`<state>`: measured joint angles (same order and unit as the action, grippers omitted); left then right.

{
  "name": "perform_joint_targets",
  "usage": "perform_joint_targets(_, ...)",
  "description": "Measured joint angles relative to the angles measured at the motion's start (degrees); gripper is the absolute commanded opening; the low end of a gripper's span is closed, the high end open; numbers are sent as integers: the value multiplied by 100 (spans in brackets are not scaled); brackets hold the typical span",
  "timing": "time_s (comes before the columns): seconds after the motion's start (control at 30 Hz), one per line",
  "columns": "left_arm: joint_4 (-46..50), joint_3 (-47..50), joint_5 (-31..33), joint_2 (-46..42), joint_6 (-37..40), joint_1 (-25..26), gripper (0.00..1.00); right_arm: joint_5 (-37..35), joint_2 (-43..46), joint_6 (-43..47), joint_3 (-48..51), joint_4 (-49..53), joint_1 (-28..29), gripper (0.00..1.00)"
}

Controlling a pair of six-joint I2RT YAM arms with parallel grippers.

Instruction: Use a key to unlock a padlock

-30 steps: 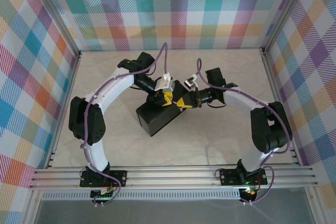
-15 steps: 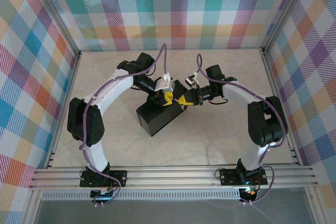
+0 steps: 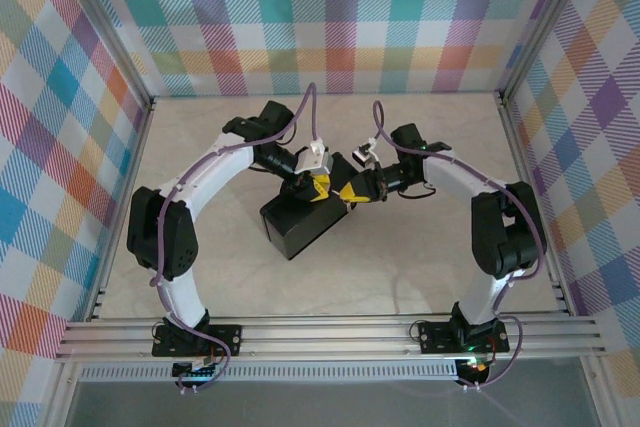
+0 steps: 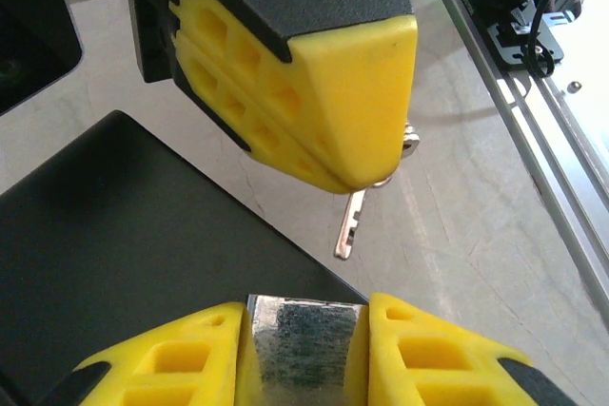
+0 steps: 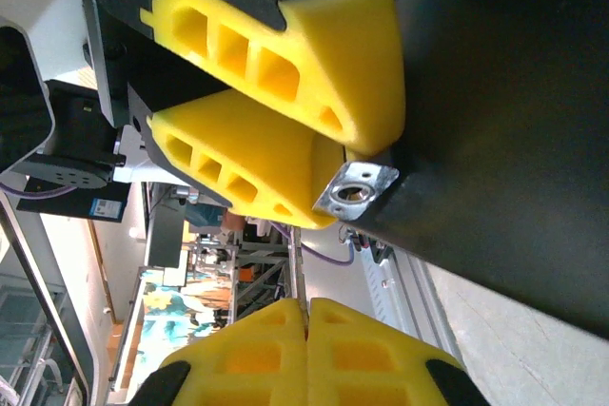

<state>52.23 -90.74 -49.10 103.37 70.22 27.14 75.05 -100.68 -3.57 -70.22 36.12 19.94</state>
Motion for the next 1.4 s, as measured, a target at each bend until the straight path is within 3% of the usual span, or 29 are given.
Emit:
perform_joint_targets(0.63, -459, 372, -57, -232, -164, -7, 25, -435, -181, 326, -566, 1001, 87, 2)
perform_joint_targets(1.4, -909, 962, -664, -575, -271, -264, 24, -863, -208, 623, -1412, 2382, 151, 1)
